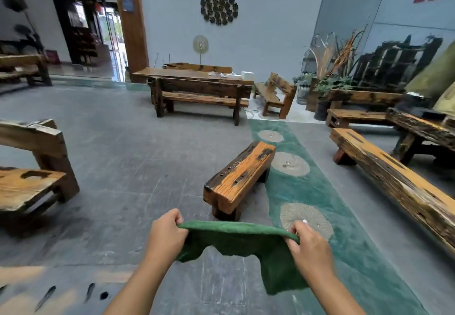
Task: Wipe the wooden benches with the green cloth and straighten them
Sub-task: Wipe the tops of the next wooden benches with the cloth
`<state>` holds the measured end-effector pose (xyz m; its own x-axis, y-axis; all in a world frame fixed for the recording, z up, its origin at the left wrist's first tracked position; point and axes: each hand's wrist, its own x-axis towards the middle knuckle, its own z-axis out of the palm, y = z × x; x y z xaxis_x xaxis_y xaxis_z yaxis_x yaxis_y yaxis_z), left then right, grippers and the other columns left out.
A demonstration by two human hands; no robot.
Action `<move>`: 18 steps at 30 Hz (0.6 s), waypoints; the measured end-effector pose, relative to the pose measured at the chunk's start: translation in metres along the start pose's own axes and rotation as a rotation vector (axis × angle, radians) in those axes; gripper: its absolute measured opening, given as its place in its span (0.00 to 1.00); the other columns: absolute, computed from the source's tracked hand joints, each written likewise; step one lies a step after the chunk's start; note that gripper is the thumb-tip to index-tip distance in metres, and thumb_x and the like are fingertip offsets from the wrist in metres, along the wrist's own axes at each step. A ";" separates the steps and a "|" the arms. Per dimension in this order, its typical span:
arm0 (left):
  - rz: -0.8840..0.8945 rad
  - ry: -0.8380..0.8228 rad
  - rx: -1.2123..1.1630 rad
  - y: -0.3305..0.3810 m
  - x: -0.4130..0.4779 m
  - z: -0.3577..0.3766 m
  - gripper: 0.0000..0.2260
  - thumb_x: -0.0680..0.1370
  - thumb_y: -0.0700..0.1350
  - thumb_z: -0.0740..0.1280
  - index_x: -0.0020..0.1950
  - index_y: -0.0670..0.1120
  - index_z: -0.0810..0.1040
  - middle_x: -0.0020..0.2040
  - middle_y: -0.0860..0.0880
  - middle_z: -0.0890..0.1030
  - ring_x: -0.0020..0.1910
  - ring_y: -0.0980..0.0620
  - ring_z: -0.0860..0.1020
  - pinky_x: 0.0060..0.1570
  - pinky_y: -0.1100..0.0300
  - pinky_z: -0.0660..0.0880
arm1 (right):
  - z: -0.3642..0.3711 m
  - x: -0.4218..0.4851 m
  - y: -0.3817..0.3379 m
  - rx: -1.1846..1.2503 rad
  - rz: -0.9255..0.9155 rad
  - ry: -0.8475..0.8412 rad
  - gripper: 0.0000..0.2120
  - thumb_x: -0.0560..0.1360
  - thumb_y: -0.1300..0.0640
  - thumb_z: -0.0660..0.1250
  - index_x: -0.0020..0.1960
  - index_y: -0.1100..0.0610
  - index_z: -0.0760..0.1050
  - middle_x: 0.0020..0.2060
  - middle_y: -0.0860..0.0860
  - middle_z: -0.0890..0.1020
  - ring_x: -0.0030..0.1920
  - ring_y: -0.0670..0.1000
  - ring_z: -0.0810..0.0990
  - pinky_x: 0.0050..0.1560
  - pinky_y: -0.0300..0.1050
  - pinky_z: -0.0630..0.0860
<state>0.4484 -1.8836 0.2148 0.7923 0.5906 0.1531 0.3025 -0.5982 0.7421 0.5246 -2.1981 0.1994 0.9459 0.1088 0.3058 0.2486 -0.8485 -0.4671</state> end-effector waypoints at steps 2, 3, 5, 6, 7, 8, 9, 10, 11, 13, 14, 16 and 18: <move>0.021 -0.005 0.033 0.006 0.036 0.011 0.16 0.68 0.32 0.65 0.32 0.48 0.60 0.28 0.50 0.66 0.29 0.51 0.63 0.29 0.56 0.58 | 0.011 0.037 -0.005 0.007 -0.002 0.012 0.13 0.71 0.56 0.74 0.39 0.48 0.69 0.36 0.44 0.73 0.38 0.55 0.75 0.34 0.48 0.68; 0.025 -0.008 0.054 0.008 0.053 0.018 0.16 0.69 0.32 0.65 0.32 0.48 0.60 0.28 0.50 0.66 0.29 0.51 0.63 0.29 0.56 0.58 | 0.017 0.055 -0.005 0.006 -0.001 0.018 0.11 0.71 0.56 0.74 0.39 0.49 0.71 0.36 0.45 0.73 0.39 0.56 0.76 0.35 0.48 0.68; 0.032 -0.012 0.087 0.010 0.097 0.037 0.16 0.69 0.32 0.64 0.32 0.47 0.60 0.28 0.50 0.66 0.28 0.51 0.63 0.29 0.55 0.57 | 0.036 0.099 0.000 0.012 -0.010 0.023 0.08 0.72 0.55 0.74 0.40 0.50 0.74 0.38 0.47 0.73 0.39 0.55 0.76 0.35 0.48 0.70; 0.034 -0.012 0.097 0.010 0.116 0.045 0.15 0.69 0.33 0.64 0.32 0.47 0.60 0.28 0.49 0.66 0.29 0.50 0.63 0.29 0.55 0.57 | 0.045 0.119 0.002 0.017 -0.021 0.023 0.08 0.73 0.55 0.73 0.40 0.51 0.74 0.39 0.47 0.73 0.39 0.54 0.75 0.35 0.48 0.71; 0.039 -0.017 0.106 0.010 0.141 0.058 0.15 0.68 0.33 0.65 0.32 0.47 0.60 0.28 0.48 0.65 0.29 0.50 0.63 0.30 0.54 0.57 | 0.059 0.145 0.008 0.026 -0.031 0.023 0.09 0.73 0.55 0.73 0.40 0.51 0.74 0.39 0.47 0.72 0.38 0.53 0.74 0.34 0.48 0.70; 0.046 -0.019 0.126 0.010 0.164 0.070 0.15 0.68 0.33 0.65 0.32 0.47 0.60 0.28 0.48 0.65 0.29 0.49 0.62 0.30 0.54 0.57 | 0.071 0.169 0.013 0.038 -0.042 0.027 0.10 0.72 0.55 0.74 0.39 0.50 0.72 0.39 0.46 0.71 0.37 0.52 0.73 0.33 0.46 0.68; 0.049 -0.018 0.147 0.013 0.186 0.081 0.15 0.68 0.33 0.65 0.32 0.47 0.60 0.28 0.48 0.65 0.29 0.49 0.62 0.30 0.54 0.57 | 0.084 0.194 0.018 0.050 -0.048 0.030 0.12 0.72 0.55 0.74 0.38 0.50 0.70 0.38 0.46 0.70 0.36 0.51 0.71 0.32 0.45 0.65; 0.050 -0.010 0.163 0.014 0.208 0.093 0.15 0.67 0.34 0.65 0.32 0.47 0.60 0.28 0.48 0.65 0.29 0.49 0.63 0.30 0.54 0.57 | 0.097 0.219 0.022 0.055 -0.051 0.030 0.15 0.71 0.55 0.75 0.36 0.49 0.68 0.37 0.46 0.68 0.35 0.50 0.70 0.31 0.43 0.61; 0.052 -0.004 0.176 0.015 0.225 0.100 0.16 0.67 0.34 0.66 0.32 0.47 0.60 0.28 0.48 0.65 0.28 0.49 0.63 0.30 0.54 0.57 | 0.105 0.238 0.024 0.063 -0.053 0.027 0.17 0.70 0.55 0.76 0.35 0.49 0.66 0.36 0.45 0.67 0.34 0.50 0.69 0.29 0.42 0.58; 0.030 -0.016 0.212 0.016 0.264 0.116 0.16 0.68 0.34 0.66 0.32 0.47 0.59 0.28 0.48 0.65 0.29 0.49 0.63 0.30 0.54 0.57 | 0.124 0.281 0.029 0.083 -0.039 -0.010 0.21 0.69 0.54 0.77 0.33 0.48 0.63 0.35 0.45 0.66 0.33 0.50 0.68 0.28 0.40 0.55; 0.019 -0.028 0.224 0.018 0.282 0.123 0.16 0.68 0.34 0.66 0.33 0.47 0.59 0.28 0.48 0.65 0.29 0.49 0.63 0.30 0.54 0.57 | 0.133 0.301 0.031 0.093 -0.035 -0.022 0.22 0.69 0.54 0.77 0.33 0.48 0.61 0.34 0.46 0.67 0.33 0.51 0.69 0.29 0.41 0.55; 0.015 -0.042 0.242 0.021 0.317 0.134 0.16 0.68 0.34 0.66 0.33 0.47 0.60 0.28 0.47 0.66 0.29 0.49 0.64 0.30 0.55 0.58 | 0.146 0.339 0.032 0.103 -0.021 -0.039 0.24 0.69 0.53 0.76 0.33 0.47 0.59 0.34 0.46 0.67 0.34 0.51 0.69 0.28 0.42 0.56; 0.017 -0.044 0.263 0.024 0.351 0.146 0.17 0.68 0.35 0.67 0.32 0.48 0.59 0.27 0.48 0.66 0.28 0.49 0.64 0.29 0.55 0.57 | 0.160 0.378 0.032 0.100 -0.015 -0.071 0.24 0.69 0.52 0.75 0.33 0.47 0.59 0.32 0.46 0.68 0.33 0.49 0.69 0.28 0.43 0.58</move>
<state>0.8110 -1.7692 0.1913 0.8189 0.5586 0.1319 0.4114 -0.7314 0.5438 0.9237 -2.1013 0.1672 0.9533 0.1606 0.2557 0.2792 -0.7912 -0.5441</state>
